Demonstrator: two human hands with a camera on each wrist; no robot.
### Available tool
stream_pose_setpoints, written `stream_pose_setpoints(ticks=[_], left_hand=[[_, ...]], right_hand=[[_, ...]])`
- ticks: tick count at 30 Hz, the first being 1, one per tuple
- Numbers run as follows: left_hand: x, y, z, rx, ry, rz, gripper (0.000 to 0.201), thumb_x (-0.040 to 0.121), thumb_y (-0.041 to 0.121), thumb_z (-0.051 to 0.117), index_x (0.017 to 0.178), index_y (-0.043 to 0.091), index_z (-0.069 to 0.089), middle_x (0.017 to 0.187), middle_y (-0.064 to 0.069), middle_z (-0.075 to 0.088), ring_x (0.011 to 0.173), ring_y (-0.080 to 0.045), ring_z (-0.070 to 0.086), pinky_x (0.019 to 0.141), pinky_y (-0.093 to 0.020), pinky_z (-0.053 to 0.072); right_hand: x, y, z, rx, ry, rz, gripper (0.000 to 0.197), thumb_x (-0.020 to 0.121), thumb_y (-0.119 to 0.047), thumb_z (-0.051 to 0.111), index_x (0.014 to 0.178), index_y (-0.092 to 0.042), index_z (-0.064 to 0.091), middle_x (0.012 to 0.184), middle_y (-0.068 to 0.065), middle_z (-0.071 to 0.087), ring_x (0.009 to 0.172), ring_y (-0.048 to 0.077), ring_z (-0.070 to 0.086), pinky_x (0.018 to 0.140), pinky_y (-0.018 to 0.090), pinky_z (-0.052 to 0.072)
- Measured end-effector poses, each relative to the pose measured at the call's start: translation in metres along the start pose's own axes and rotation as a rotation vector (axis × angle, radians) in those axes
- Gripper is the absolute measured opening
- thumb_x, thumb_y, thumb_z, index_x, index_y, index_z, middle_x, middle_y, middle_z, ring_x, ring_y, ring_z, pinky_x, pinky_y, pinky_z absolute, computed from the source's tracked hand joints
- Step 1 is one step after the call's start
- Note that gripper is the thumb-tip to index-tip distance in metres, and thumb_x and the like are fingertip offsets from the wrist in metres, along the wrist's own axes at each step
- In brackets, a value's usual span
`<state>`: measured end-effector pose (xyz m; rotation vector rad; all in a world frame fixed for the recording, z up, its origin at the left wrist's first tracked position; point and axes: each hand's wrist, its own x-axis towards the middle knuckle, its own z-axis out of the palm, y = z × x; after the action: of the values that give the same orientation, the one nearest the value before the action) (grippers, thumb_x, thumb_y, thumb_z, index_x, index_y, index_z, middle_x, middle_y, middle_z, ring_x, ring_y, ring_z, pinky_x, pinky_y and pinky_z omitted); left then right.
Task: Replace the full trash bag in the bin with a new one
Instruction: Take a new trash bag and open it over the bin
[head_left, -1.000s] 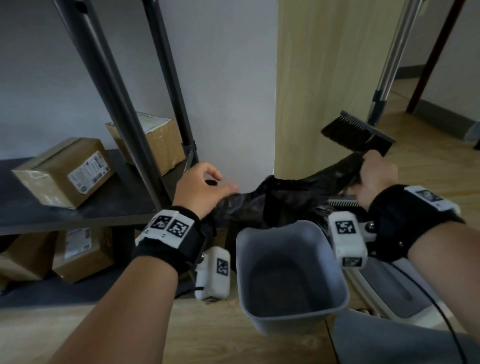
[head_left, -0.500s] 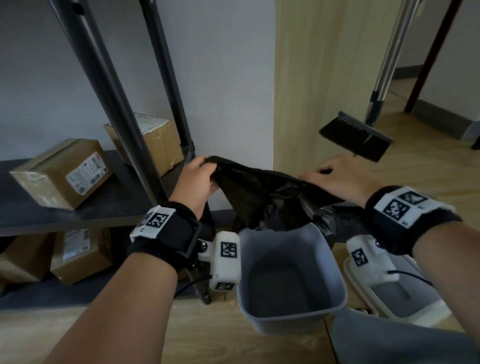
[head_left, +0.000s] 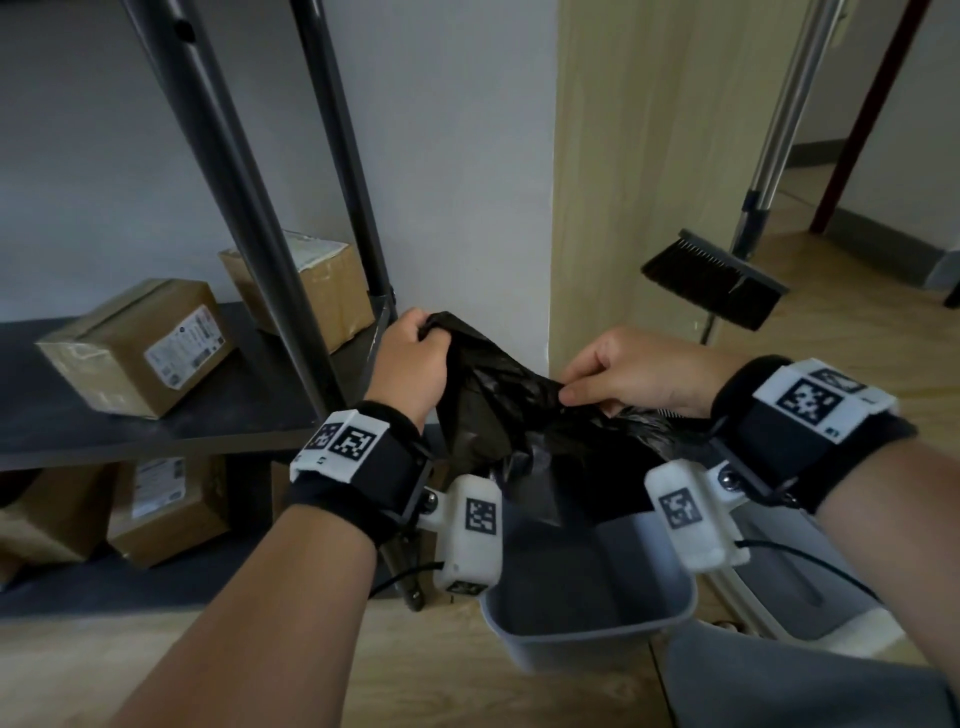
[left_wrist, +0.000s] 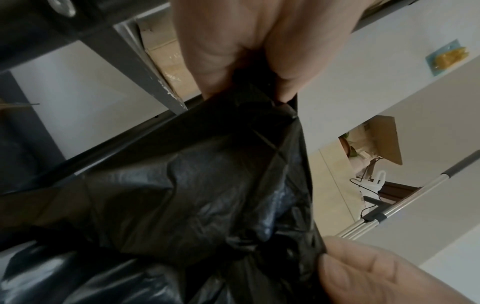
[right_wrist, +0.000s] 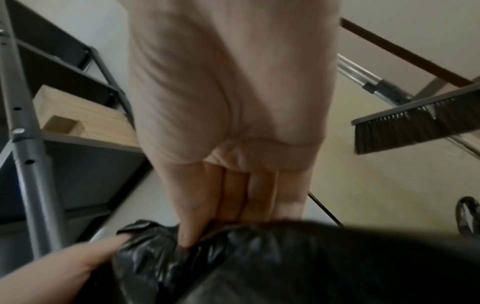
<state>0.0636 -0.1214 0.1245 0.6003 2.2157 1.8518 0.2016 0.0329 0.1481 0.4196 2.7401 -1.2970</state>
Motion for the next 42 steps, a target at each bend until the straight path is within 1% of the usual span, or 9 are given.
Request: stream_pose_setpoints(ticks=[3, 8, 13, 19, 21, 23, 27, 36, 42], left_hand=[[0.001, -0.003, -0.002, 0.052, 0.004, 0.0, 0.018, 0.078, 0.025, 0.049, 0.085, 0.013, 0.06, 0.088, -0.01, 0.063, 0.092, -0.03, 0.062, 0.095, -0.052, 0.049], [-0.005, -0.001, 0.0, 0.124, 0.199, 0.153, 0.039, 0.071, 0.025, 0.076, 0.104, 0.02, 0.055, 0.101, 0.004, 0.055, 0.094, -0.011, 0.053, 0.083, -0.024, 0.044], [-0.017, 0.016, -0.001, 0.182, 0.347, 0.479, 0.026, 0.072, 0.033, 0.066, 0.069, 0.011, 0.053, 0.066, 0.0, 0.053, 0.062, -0.013, 0.048, 0.061, -0.031, 0.045], [-0.021, 0.017, 0.006, 0.507, 0.261, 0.769, 0.025, 0.074, 0.038, 0.065, 0.06, 0.02, 0.055, 0.064, 0.002, 0.054, 0.066, -0.02, 0.052, 0.067, -0.036, 0.044], [-0.023, 0.012, 0.011, 0.587, 0.002, 0.65, 0.024, 0.077, 0.039, 0.064, 0.06, 0.023, 0.064, 0.06, 0.009, 0.06, 0.062, -0.013, 0.057, 0.065, -0.031, 0.046], [-0.023, 0.001, 0.015, 0.557, -0.207, 0.339, 0.026, 0.082, 0.041, 0.063, 0.068, 0.021, 0.072, 0.066, 0.008, 0.069, 0.065, -0.009, 0.065, 0.064, -0.026, 0.049], [-0.024, -0.008, 0.017, 0.113, -0.255, -0.023, 0.014, 0.088, 0.014, 0.063, 0.077, 0.014, 0.071, 0.067, -0.002, 0.07, 0.055, -0.006, 0.066, 0.059, -0.019, 0.055], [-0.022, -0.006, 0.02, -0.162, -0.28, -0.168, 0.014, 0.09, 0.008, 0.059, 0.089, 0.0, 0.071, 0.08, -0.014, 0.071, 0.069, -0.02, 0.069, 0.069, -0.025, 0.06], [-0.023, -0.009, 0.021, -0.109, -0.245, -0.153, 0.018, 0.085, 0.01, 0.066, 0.095, -0.004, 0.069, 0.094, -0.023, 0.071, 0.083, -0.029, 0.069, 0.084, -0.037, 0.058]], right_hand=[[0.001, -0.001, 0.003, 0.105, 0.01, 0.015, 0.014, 0.085, -0.009, 0.067, 0.075, -0.018, 0.07, 0.046, -0.014, 0.063, 0.039, -0.005, 0.053, 0.045, 0.008, 0.041], [0.01, 0.002, 0.01, 0.203, 0.224, 0.08, 0.021, 0.066, -0.013, 0.084, 0.06, -0.015, 0.065, 0.048, -0.007, 0.061, 0.042, 0.003, 0.056, 0.044, 0.014, 0.045], [0.014, 0.003, 0.013, 0.292, 0.382, 0.043, 0.03, 0.066, -0.014, 0.085, 0.057, -0.013, 0.056, 0.049, -0.002, 0.055, 0.034, 0.0, 0.048, 0.037, 0.009, 0.036], [0.013, -0.001, 0.018, 0.247, 0.468, -0.006, 0.023, 0.069, -0.019, 0.083, 0.068, -0.009, 0.062, 0.058, -0.001, 0.06, 0.043, 0.001, 0.054, 0.039, 0.01, 0.04], [0.013, -0.001, 0.021, 0.211, 0.475, -0.049, 0.022, 0.068, -0.018, 0.084, 0.068, -0.011, 0.063, 0.055, -0.004, 0.057, 0.038, -0.004, 0.049, 0.04, 0.008, 0.036], [0.013, 0.0, 0.024, 0.193, 0.426, -0.075, 0.015, 0.069, -0.018, 0.083, 0.072, -0.012, 0.069, 0.057, -0.005, 0.062, 0.043, -0.005, 0.053, 0.047, 0.009, 0.041], [0.015, 0.005, 0.028, 0.266, 0.287, -0.068, 0.011, 0.084, -0.016, 0.07, 0.085, -0.008, 0.077, 0.081, 0.01, 0.076, 0.073, 0.019, 0.072, 0.074, 0.03, 0.059], [0.018, 0.003, 0.03, 0.553, 0.223, -0.034, 0.01, 0.084, -0.008, 0.069, 0.088, 0.0, 0.074, 0.078, 0.016, 0.074, 0.066, 0.02, 0.071, 0.068, 0.026, 0.06], [0.019, 0.004, 0.033, 0.438, 0.245, -0.032, 0.012, 0.077, -0.014, 0.077, 0.084, -0.005, 0.074, 0.071, 0.005, 0.074, 0.064, 0.012, 0.07, 0.067, 0.021, 0.058]])
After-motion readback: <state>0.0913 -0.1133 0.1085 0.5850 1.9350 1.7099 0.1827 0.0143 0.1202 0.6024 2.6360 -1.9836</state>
